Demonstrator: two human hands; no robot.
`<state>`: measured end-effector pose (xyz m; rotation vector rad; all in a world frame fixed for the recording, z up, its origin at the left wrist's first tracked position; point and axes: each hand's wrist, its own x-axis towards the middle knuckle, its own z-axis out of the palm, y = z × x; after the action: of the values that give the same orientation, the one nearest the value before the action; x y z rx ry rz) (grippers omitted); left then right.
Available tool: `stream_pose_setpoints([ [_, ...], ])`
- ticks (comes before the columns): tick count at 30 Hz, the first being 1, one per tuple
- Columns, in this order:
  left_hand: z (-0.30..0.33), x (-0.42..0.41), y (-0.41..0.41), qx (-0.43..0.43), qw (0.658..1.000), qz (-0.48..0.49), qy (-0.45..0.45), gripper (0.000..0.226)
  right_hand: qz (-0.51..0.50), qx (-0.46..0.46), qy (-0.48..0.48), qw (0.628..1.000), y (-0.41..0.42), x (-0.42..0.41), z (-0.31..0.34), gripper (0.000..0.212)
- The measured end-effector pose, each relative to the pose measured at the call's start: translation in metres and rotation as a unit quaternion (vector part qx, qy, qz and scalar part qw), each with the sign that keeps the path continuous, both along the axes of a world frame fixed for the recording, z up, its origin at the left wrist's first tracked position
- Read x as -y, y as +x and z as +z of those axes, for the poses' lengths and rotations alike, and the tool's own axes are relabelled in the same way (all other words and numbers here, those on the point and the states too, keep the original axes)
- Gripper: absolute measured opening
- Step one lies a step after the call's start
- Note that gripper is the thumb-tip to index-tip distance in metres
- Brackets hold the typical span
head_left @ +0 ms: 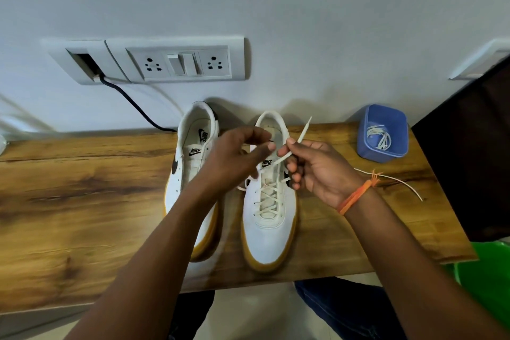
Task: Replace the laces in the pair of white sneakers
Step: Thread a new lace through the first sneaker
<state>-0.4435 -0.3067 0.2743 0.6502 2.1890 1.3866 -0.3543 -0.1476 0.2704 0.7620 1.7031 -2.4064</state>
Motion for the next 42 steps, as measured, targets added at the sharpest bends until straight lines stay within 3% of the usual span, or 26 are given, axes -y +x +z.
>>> stream_pose_setpoints([
  [2,0.002,-0.005,0.007,0.096,0.993,-0.046,0.053,0.021,0.002,-0.017,-0.023,1.0,-0.002,0.004,0.002,0.027],
  [5,0.001,-0.007,0.009,0.14,0.987,-0.05,0.056,0.014,0.001,-0.009,0.001,1.0,-0.002,0.002,0.001,0.027],
  [12,-0.005,0.008,-0.008,0.01,0.996,-0.005,-0.09,0.015,-0.032,0.039,0.123,0.991,0.003,-0.011,-0.001,0.018],
  [16,-0.007,0.005,-0.005,-0.079,0.987,-0.027,-0.138,0.009,-0.009,0.023,0.128,0.991,0.002,-0.007,0.001,0.017],
  [18,-0.007,0.003,-0.004,-0.113,0.985,-0.02,-0.132,0.02,0.016,0.016,0.137,0.99,0.001,-0.005,0.003,0.015],
  [20,-0.005,-0.001,0.0,-0.036,0.997,-0.022,-0.064,0.026,0.032,0.012,0.134,0.99,0.0,-0.001,0.004,0.014],
  [23,-0.001,-0.006,0.006,0.147,0.988,-0.026,0.046,0.014,0.015,0.003,0.102,0.995,-0.002,0.001,0.003,0.021],
  [26,-0.005,-0.006,0.005,0.188,0.978,-0.019,0.088,0.012,0.014,0.007,0.079,0.997,-0.001,-0.003,0.004,0.024],
  [30,-0.008,-0.003,0.002,0.158,0.986,-0.01,0.061,0.02,0.026,0.017,0.092,0.995,0.0,-0.007,0.002,0.016],
  [38,-0.008,-0.003,0.005,0.044,0.999,0.005,0.0,0.011,0.065,-0.008,0.122,0.99,0.002,-0.004,0.003,0.013],
  [42,-0.015,-0.009,0.007,-0.084,0.995,0.027,-0.039,0.012,0.021,0.029,0.146,0.989,0.002,-0.011,0.003,0.017],
])
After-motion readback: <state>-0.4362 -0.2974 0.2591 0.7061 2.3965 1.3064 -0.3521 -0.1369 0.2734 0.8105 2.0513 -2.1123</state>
